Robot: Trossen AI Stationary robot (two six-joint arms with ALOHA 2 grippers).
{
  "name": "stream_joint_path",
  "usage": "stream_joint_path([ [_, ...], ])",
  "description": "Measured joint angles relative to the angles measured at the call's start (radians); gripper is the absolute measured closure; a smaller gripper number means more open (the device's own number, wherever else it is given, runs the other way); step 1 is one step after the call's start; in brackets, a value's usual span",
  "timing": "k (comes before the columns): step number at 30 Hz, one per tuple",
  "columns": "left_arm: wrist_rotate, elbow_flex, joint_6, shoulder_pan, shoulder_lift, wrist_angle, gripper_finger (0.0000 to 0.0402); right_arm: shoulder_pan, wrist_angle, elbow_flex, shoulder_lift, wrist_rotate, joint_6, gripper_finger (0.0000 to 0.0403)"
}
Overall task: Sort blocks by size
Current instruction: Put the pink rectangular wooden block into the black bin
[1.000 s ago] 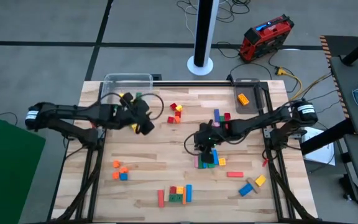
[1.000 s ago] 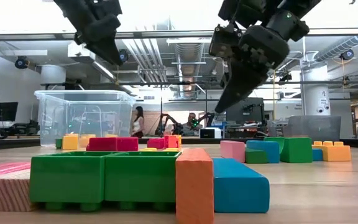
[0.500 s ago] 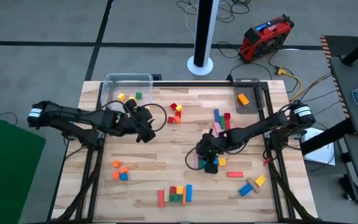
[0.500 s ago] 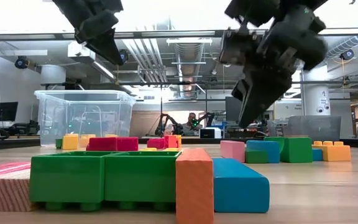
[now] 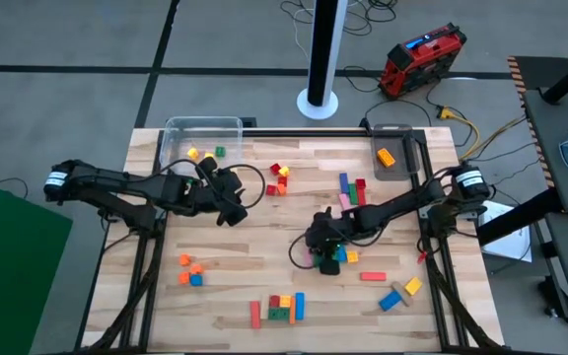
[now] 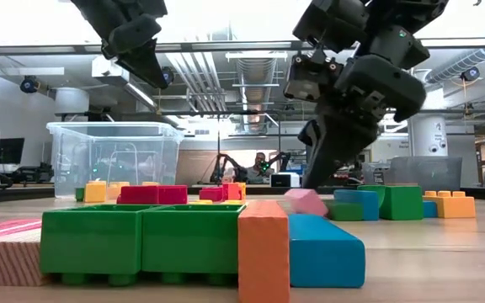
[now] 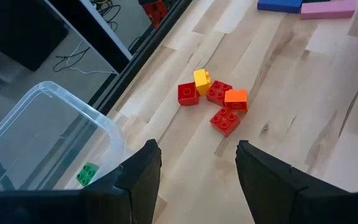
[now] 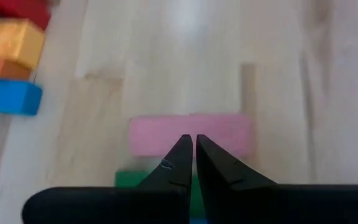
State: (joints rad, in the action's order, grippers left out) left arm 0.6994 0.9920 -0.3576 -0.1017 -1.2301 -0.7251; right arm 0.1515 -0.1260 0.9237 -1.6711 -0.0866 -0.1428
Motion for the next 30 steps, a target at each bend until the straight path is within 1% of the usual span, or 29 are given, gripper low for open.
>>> stream_joint_path([
  [5,0.000,0.000,-0.002,0.000,0.000,0.000,0.0217,-0.027,0.078,0.000,0.000,0.003,0.039,0.0390],
  [11,0.000,0.000,-0.001,0.000,0.000,0.000,0.0217,-0.049,0.073,0.001,0.010,0.003,0.049,0.0390],
  [13,0.000,0.000,-0.001,0.000,0.000,0.000,0.0217,-0.047,0.082,0.002,0.001,0.015,0.086,0.0389],
  [15,0.000,0.000,0.000,0.000,0.000,0.000,0.0217,-0.038,0.080,0.006,-0.003,0.016,0.106,0.0383],
  [17,0.000,0.000,0.000,0.000,0.000,0.000,0.0217,-0.031,0.079,0.013,-0.002,0.015,0.128,0.0367],
  [19,0.000,0.000,0.008,0.000,0.000,0.000,0.0217,-0.024,0.079,0.019,-0.001,0.016,0.163,0.0342],
  [22,0.000,0.000,0.009,0.000,0.000,-0.001,0.0217,-0.014,0.079,0.042,-0.004,0.017,0.166,0.0287],
  [27,-0.001,0.000,0.009,0.000,0.000,-0.010,0.0217,0.010,0.076,0.087,-0.066,0.021,0.078,0.0171],
  [30,-0.001,0.000,0.009,0.000,0.001,-0.019,0.0217,0.041,0.064,0.114,-0.116,0.060,0.073,0.0098],
])
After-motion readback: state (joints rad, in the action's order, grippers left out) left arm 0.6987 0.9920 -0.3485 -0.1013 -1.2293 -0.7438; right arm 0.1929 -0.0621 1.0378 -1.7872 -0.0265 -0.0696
